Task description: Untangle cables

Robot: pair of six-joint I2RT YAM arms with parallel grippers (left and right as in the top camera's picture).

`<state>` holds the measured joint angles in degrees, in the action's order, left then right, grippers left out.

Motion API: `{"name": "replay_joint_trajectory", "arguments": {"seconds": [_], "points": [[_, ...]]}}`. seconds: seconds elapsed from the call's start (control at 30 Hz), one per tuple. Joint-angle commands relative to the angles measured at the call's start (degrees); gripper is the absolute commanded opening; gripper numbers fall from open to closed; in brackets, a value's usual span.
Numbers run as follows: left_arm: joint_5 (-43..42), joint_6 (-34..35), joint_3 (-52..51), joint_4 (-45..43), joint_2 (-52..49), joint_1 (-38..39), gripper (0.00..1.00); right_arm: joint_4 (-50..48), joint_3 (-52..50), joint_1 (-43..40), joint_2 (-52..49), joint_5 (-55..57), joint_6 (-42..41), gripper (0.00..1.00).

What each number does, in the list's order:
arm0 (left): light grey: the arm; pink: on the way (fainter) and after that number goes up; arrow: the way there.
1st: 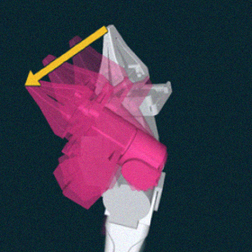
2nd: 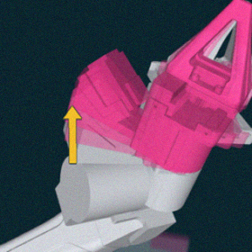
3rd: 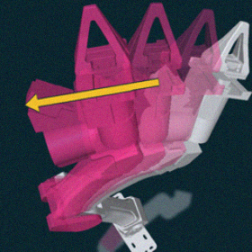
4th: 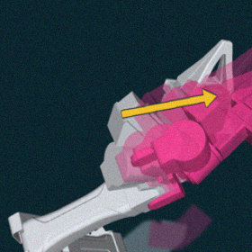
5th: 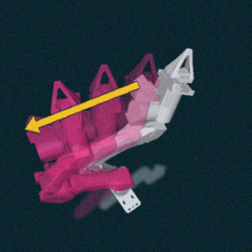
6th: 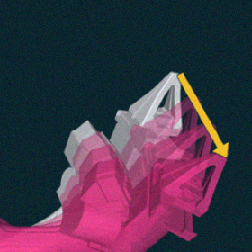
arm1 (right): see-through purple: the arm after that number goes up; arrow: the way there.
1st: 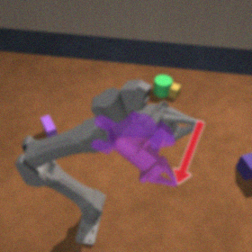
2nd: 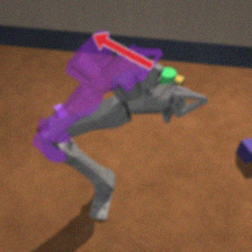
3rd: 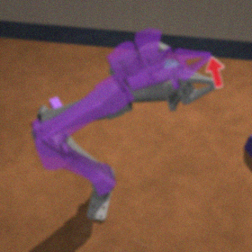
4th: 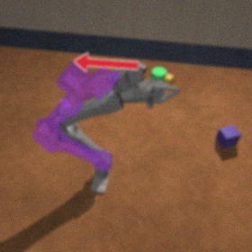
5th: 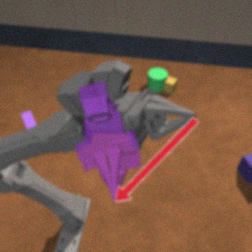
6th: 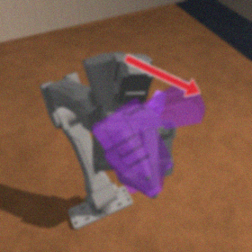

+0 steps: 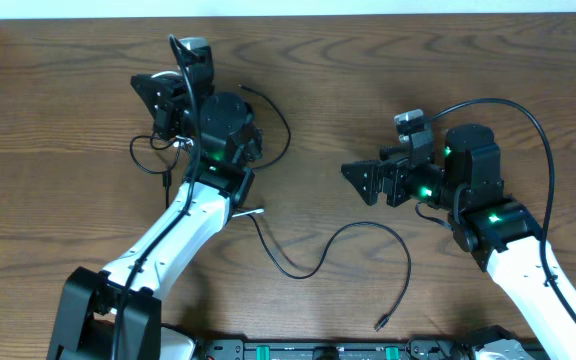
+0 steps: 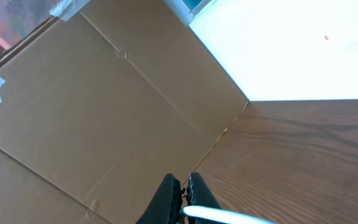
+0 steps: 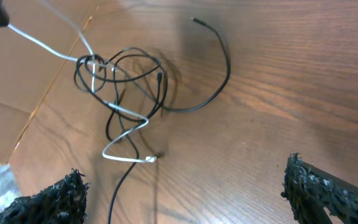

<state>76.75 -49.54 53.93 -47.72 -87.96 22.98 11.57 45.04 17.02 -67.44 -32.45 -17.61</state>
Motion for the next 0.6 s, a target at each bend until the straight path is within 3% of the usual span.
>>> {"name": "replay_joint_trajectory", "arguments": {"seconds": [0.0, 0.57], "points": [[0.83, -0.76, 0.85, -1.44, 0.87, 1.16, 0.07, -1.66, 0.15, 0.28, -1.16, 2.34, -2.32, 0.99], [0.37, 3.1, 0.83, -0.2, 0.72, 2.01, 0.08, -19.52, 0.15, 0.28, -14.78, -4.52, -4.7, 0.99]]}}
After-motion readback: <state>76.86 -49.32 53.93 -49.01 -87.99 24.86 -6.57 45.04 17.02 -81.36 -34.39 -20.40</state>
